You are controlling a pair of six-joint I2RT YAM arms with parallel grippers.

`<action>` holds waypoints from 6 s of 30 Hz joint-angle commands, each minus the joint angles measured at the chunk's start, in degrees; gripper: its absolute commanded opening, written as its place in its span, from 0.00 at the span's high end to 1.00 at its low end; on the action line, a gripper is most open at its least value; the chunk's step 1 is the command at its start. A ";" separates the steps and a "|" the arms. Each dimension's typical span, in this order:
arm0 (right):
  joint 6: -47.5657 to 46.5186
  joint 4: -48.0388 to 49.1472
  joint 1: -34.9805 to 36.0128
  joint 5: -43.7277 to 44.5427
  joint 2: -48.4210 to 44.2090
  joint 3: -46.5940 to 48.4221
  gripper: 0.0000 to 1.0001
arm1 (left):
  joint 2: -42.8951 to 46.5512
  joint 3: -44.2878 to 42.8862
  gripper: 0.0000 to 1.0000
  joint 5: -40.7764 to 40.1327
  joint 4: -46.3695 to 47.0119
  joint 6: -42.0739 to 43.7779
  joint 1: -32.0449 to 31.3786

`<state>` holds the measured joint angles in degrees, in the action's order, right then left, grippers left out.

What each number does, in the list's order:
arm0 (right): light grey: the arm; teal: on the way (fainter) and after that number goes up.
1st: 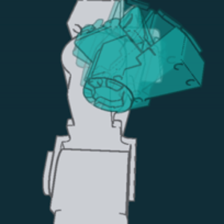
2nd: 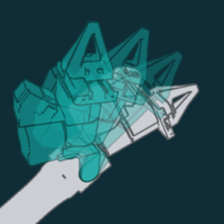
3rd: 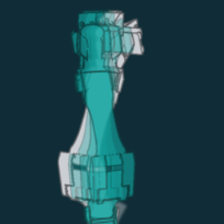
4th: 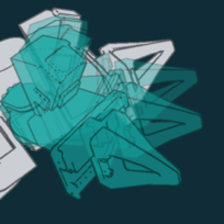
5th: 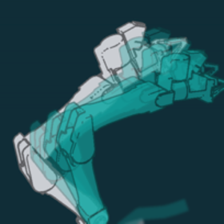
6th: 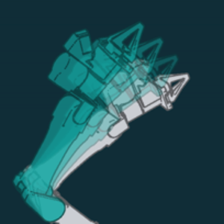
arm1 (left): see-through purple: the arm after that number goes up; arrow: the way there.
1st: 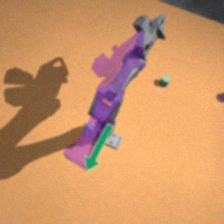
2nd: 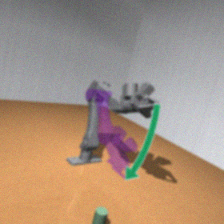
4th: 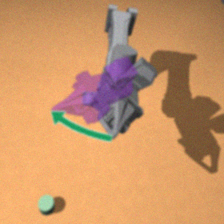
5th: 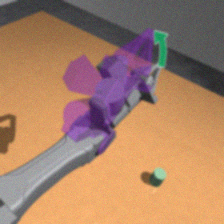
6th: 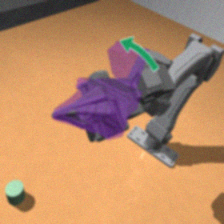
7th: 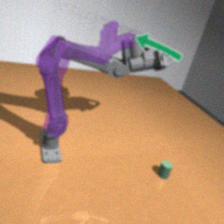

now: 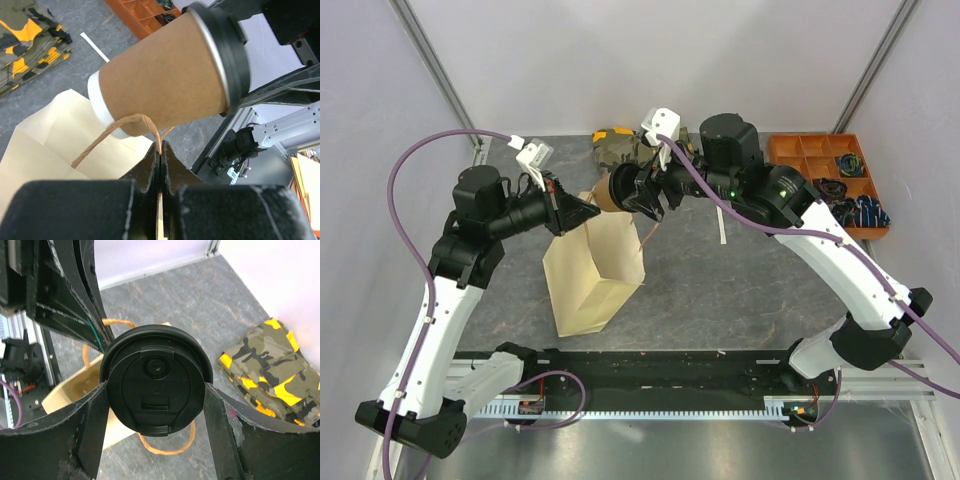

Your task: Pack the takeout coffee

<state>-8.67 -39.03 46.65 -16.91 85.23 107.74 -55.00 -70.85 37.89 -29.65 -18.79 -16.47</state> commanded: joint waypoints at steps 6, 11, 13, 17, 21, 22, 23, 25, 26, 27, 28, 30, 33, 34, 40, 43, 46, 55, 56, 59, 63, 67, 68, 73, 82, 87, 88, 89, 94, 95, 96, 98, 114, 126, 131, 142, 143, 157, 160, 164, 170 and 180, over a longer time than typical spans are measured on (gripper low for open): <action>-2.85 -4.39 0.02 -2.34 -0.59 0.19 0.48 | 0.33 -0.43 0.98 8.42 5.92 3.49 0.12; -4.69 -4.31 -0.07 -3.75 -2.00 -5.60 0.48 | 0.86 0.79 0.98 13.96 8.46 4.11 0.12; -5.39 -3.52 0.02 -3.83 -2.09 -6.93 0.48 | 1.21 1.50 0.98 16.67 10.13 4.81 0.12; -5.75 -2.99 0.02 -2.96 -1.38 -9.56 0.48 | 0.60 1.51 0.98 17.57 10.05 3.84 0.21; -6.27 -2.99 0.02 -1.73 -1.38 -11.67 0.49 | 0.95 2.29 0.98 19.24 9.61 5.07 0.21; -6.62 -3.25 0.10 -1.73 -1.30 -12.03 0.49 | 0.95 2.56 0.98 19.94 9.26 5.60 0.12; -6.97 -3.42 0.10 -1.73 -1.21 -12.99 0.50 | 1.04 3.17 0.98 20.81 9.17 6.12 0.12; -8.29 -4.22 0.19 -1.64 -0.94 -13.70 0.50 | 1.30 4.14 0.98 22.57 9.26 7.44 0.12; -8.64 -4.39 0.28 -1.55 -0.94 -14.74 0.51 | 1.65 5.18 0.98 23.54 9.61 8.58 0.03; -9.34 -4.48 0.37 -1.29 -0.94 -15.36 0.51 | 1.74 5.72 0.98 24.76 10.13 9.37 0.03; -9.53 -3.87 0.63 -0.68 -1.21 -16.24 0.51 | 2.09 6.33 0.98 25.56 10.83 9.64 -0.05; -9.35 -0.99 0.63 -0.41 -2.34 -19.49 0.51 | 3.76 8.88 0.98 25.48 13.11 8.95 -0.14; -8.30 4.46 0.72 -0.93 -4.37 -23.62 0.51 | 5.43 12.04 0.98 25.74 17.86 7.81 -0.14; -7.60 5.96 0.98 -1.20 -4.55 -24.42 0.51 | 5.61 12.66 0.98 25.13 19.96 6.76 -0.23; -6.63 13.27 2.04 -3.57 -4.46 -28.46 0.52 | 4.12 12.49 0.98 24.95 21.12 4.20 -0.06; -6.45 15.82 2.12 -4.10 -4.63 -29.43 0.53 | 3.59 12.49 0.98 25.39 22.26 3.50 -0.14; -6.36 16.09 1.95 -4.54 -6.04 -29.00 0.53 | 2.62 11.96 0.98 24.87 24.37 1.65 -0.14; -5.48 8.71 1.34 -4.72 -9.03 -23.99 0.54 | -1.24 13.28 0.98 26.18 40.97 -7.83 -0.14; -5.66 7.31 1.33 -4.63 -9.12 -23.81 0.54 | -1.86 13.28 0.98 26.44 43.07 -8.89 -0.32; -5.92 4.93 1.33 -4.01 -8.86 -22.93 0.54 | -3.53 13.28 0.98 28.20 49.06 -11.09 -1.89; -6.71 3.52 1.33 -2.87 -7.98 -22.14 0.54 | -2.75 14.86 0.98 31.36 51.53 -12.42 -3.22; -7.59 1.68 1.33 -1.64 -5.61 -20.39 0.55 | 0.59 17.14 0.98 32.16 44.70 -8.04 -2.87; -8.55 0.71 1.33 -1.46 -5.25 -20.21 0.55 | 1.21 17.41 0.98 32.51 43.81 -7.32 -2.95; -11.37 -1.84 1.25 1.08 -2.80 -19.59 0.55 | 3.59 19.08 0.98 34.44 38.10 1.00 -2.87; -12.78 -2.99 1.42 2.23 2.83 -18.53 0.57 | 0.95 17.67 0.98 37.34 32.20 6.92 -1.90; -15.59 -2.99 1.60 -1.37 2.92 -20.64 0.57 | 1.39 18.11 0.98 38.22 30.09 7.18 1.52; -16.37 -2.99 1.60 -1.64 3.01 -20.73 0.57 | 1.30 18.03 0.98 38.22 30.00 7.27 2.05; -16.90 -2.99 1.60 -1.90 3.10 -20.91 0.57 | 1.30 17.94 0.98 38.22 28.00 7.27 2.58; -18.58 -1.85 1.95 -3.40 4.15 -21.35 0.57 | 3.40 15.66 0.98 38.31 16.58 15.93 5.48; -19.01 -1.93 2.21 -3.40 4.41 -21.26 0.57 | 4.02 15.22 0.98 38.23 9.85 18.58 5.92; -19.11 -2.02 2.39 -3.14 4.94 -21.17 0.57 | 4.64 14.34 0.98 37.88 6.83 22.00 6.01; -19.28 -2.19 2.91 -2.87 5.38 -21.17 0.57 | 6.04 13.81 0.98 37.79 -1.15 30.18 6.10; -25.17 -7.65 3.97 -1.11 8.46 -20.29 0.59 | 9.39 15.56 0.98 28.30 -19.48 57.19 6.10; -25.87 -7.82 3.97 -0.15 12.33 -16.96 0.59 | 9.83 19.78 0.98 27.15 -22.82 64.93 6.10; -23.77 -6.51 4.06 1.96 13.56 -15.98 0.59 | 9.57 20.49 0.98 27.50 -23.00 63.61 6.10; -24.11 -3.78 4.23 0.03 14.96 -16.95 0.60 | 10.79 21.98 0.98 27.77 -23.00 63.61 6.10; -24.73 -3.69 4.41 -0.14 15.31 -17.30 0.60 | 11.06 22.07 0.98 27.77 -23.00 63.44 6.10; -29.30 -8.00 5.55 0.56 17.69 -19.41 0.65 | 12.82 21.81 0.98 25.04 -24.05 63.00 6.10; -30.18 -8.87 5.82 0.56 17.60 -19.59 0.67 | 12.46 21.19 0.98 24.60 -24.32 62.91 6.19; -31.67 -10.80 6.08 0.82 16.55 -19.50 0.68 | 12.29 20.58 0.98 24.34 -24.58 62.82 6.10; -33.96 -12.74 6.43 1.96 15.14 -19.24 0.69 | 12.29 19.00 0.98 23.11 -24.76 60.98 6.10; -35.63 -14.06 6.78 3.11 17.25 -17.84 0.72 | 20.81 19.43 0.98 19.59 -23.52 57.37 6.10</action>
<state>-43.35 -48.40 52.84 -14.35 100.95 89.47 -36.01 -50.26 58.83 -53.36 40.53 -10.57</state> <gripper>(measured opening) 0.774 0.034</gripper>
